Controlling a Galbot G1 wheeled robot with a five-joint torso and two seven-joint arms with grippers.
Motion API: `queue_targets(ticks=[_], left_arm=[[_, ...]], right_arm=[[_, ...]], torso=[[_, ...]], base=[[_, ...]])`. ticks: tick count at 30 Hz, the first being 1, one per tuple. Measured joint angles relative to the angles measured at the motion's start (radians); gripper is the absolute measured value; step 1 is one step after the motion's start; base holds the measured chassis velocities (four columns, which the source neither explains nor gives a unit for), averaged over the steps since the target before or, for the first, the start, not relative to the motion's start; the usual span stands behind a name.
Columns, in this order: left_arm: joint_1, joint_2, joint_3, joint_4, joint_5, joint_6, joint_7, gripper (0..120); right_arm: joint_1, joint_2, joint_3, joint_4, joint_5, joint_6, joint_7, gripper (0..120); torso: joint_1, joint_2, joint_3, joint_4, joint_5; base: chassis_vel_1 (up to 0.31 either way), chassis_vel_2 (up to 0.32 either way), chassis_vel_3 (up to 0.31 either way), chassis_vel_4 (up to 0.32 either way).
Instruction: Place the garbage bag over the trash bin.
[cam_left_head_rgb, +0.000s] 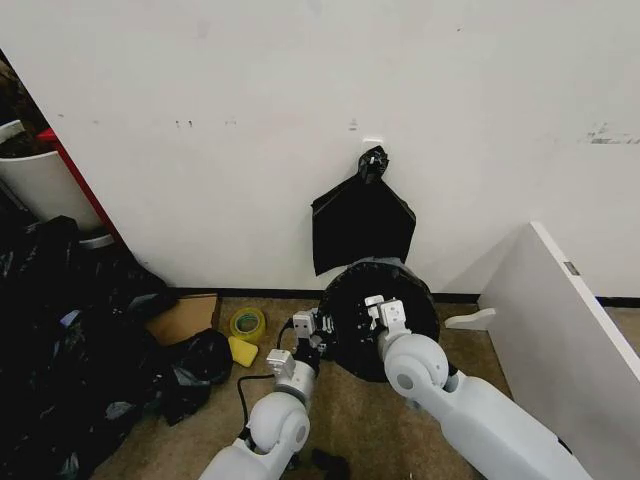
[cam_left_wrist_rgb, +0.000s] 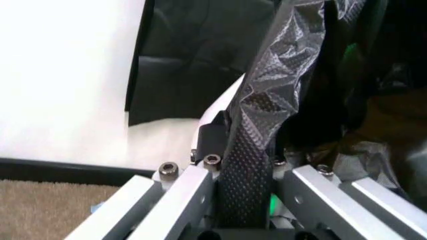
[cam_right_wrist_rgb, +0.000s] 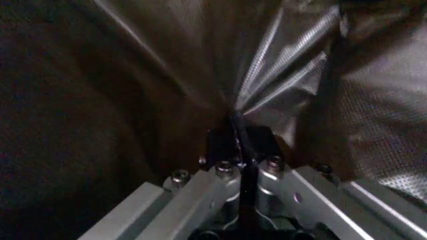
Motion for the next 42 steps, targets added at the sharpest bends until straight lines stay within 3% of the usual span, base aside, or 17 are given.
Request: queue_targets(ticks=[9, 15, 23, 26, 27, 33, 35, 39, 42], left_arm=[[0.033, 0.008, -0.001, -0.035, 0.002, -0.001, 0.015, 1], [0.037, 0.011, -0.006, -0.039, 0.002, -0.001, 0.015, 1], [0.013, 0.011, -0.044, -0.028, -0.038, 0.008, -0.014, 1], [-0.005, 0.01, -0.061, -0.028, -0.083, 0.041, -0.046, 1], [-0.005, 0.01, -0.061, -0.028, -0.083, 0.041, -0.046, 1], [-0.014, 0.019, -0.08, -0.034, -0.106, 0.078, -0.078, 1], [-0.01, 0.023, -0.081, -0.037, -0.101, 0.077, -0.073, 1], [0.023, 0.047, -0.095, -0.032, -0.013, 0.025, -0.005, 1], [0.048, 0.071, -0.108, -0.005, 0.07, -0.04, 0.069, 1]], right_arm=[[0.047, 0.041, -0.005, -0.138, -0.224, 0.007, -0.062, 0], [0.046, 0.048, -0.001, -0.161, -0.289, 0.038, -0.079, 0], [-0.043, 0.008, 0.029, 0.017, -0.252, 0.088, -0.086, 0], [-0.124, -0.036, 0.049, 0.117, -0.267, 0.216, -0.184, 0], [-0.124, -0.036, 0.049, 0.117, -0.267, 0.216, -0.184, 0], [-0.275, -0.135, 0.105, 0.236, -0.425, 0.591, -0.485, 25], [-0.289, -0.145, 0.12, 0.245, -0.433, 0.63, -0.517, 28], [-0.345, -0.208, 0.226, 0.321, -0.402, 0.836, -0.691, 45], [-0.328, -0.252, 0.288, 0.377, -0.329, 0.903, -0.748, 56]], torso=[[0.0, 0.0, 0.0, 0.0002, 0.0], [0.0, 0.0, 0.0, 0.0001, 0.0], [0.0, 0.0, 0.0, 0.0001, 0.0], [0.0, 0.0, 0.0, 0.0, 0.0], [0.0, 0.0, 0.0, 0.0, 0.0], [0.0, 0.0, 0.0, -0.0001, 0.0002], [0.0, 0.0, 0.0, 0.0, 0.0002], [0.0, 0.0, 0.0, -0.0004, 0.0001], [0.0, 0.0, 0.0, 0.0001, -0.0002]], base=[[0.0, 0.0, 0.0, 0.0], [0.0, 0.0, 0.0, 0.0], [0.0, 0.0, 0.0, 0.0], [0.0, 0.0, 0.0, 0.0], [0.0, 0.0, 0.0, 0.0], [0.0, 0.0, 0.0, 0.0], [0.0, 0.0, 0.0, 0.0], [0.0, 0.0, 0.0, 0.0], [0.0, 0.0, 0.0, 0.0]])
